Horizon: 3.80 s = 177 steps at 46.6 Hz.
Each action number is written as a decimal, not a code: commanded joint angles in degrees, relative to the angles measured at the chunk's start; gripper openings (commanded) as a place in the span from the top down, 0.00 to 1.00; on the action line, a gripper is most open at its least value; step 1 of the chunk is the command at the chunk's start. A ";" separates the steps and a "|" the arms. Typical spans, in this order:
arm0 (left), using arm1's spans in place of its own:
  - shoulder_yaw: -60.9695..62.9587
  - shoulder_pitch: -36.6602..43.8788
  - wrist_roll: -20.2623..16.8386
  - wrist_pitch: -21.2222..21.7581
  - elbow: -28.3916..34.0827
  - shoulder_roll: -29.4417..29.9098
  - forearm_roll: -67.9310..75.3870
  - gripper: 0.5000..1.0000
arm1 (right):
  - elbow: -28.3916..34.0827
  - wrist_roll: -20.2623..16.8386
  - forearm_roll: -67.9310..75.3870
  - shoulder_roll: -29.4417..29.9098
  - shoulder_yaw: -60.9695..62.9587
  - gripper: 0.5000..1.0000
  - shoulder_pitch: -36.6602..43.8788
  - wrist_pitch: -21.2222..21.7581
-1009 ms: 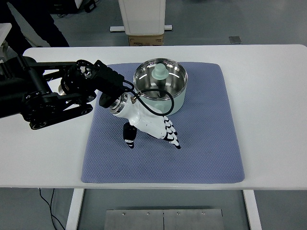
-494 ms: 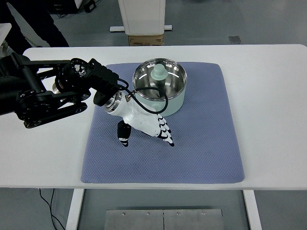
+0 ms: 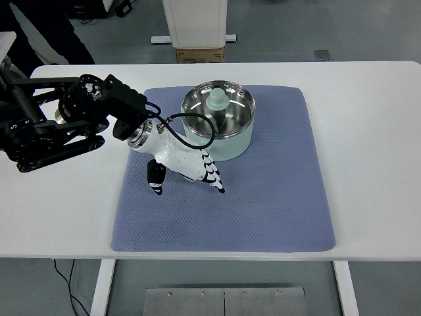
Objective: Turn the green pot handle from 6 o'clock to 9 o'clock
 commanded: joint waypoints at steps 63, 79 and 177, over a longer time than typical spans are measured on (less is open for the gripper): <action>1.71 0.00 0.00 1.06 8.03 7.88 1.04 0.00 | 0.01 0.02 0.00 0.00 0.00 0.00 0.01 0.00; 1.71 0.62 0.00 2.99 10.41 7.62 0.95 0.00 | 0.01 0.02 0.00 0.00 0.00 0.00 0.01 0.00; 0.48 -2.90 0.00 5.62 13.39 8.60 -83.59 0.00 | 0.01 0.02 0.00 0.00 0.00 0.00 0.01 0.00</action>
